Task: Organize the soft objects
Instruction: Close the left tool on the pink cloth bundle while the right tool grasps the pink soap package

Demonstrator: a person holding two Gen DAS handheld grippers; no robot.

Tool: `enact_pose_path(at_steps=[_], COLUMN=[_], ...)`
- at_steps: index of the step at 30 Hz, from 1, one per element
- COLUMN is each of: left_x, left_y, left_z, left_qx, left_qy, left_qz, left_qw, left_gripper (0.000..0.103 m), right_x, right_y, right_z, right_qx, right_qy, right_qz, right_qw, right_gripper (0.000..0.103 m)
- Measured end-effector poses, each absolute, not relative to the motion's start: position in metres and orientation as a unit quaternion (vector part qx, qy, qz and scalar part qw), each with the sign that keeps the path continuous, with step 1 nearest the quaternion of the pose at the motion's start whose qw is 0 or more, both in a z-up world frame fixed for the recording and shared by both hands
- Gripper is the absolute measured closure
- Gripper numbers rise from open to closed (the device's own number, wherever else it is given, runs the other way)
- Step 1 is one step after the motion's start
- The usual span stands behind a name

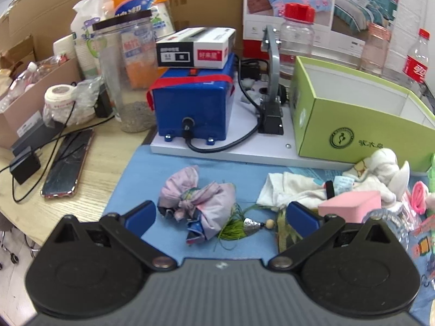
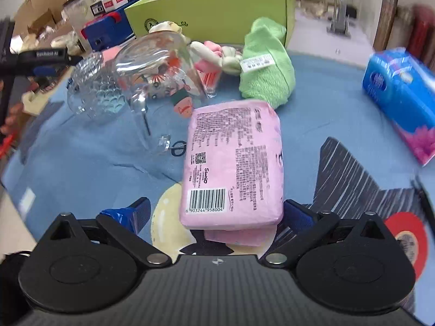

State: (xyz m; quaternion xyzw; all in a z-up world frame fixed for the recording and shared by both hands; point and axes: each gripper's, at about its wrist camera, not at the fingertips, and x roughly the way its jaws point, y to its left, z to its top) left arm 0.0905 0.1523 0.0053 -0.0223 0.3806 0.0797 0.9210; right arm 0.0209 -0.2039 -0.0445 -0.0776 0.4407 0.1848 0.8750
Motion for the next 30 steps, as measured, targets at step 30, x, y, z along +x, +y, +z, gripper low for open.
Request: enact_pose_path(at_steps=[30], left_x=[0.154], left_y=[0.205], left_z=[-0.041], left_qx=[-0.122], left_qy=[0.426], left_qz=[0.143], left_qw=[0.885], left_gripper=[0.008], right_x=[0.043], right_y=[-0.204], right_z=[-0.076], right_qx=[-0.032], right_qy=[0.325], right_qz=[0.106], right_qw=[0.939], right_gripper=[0.013])
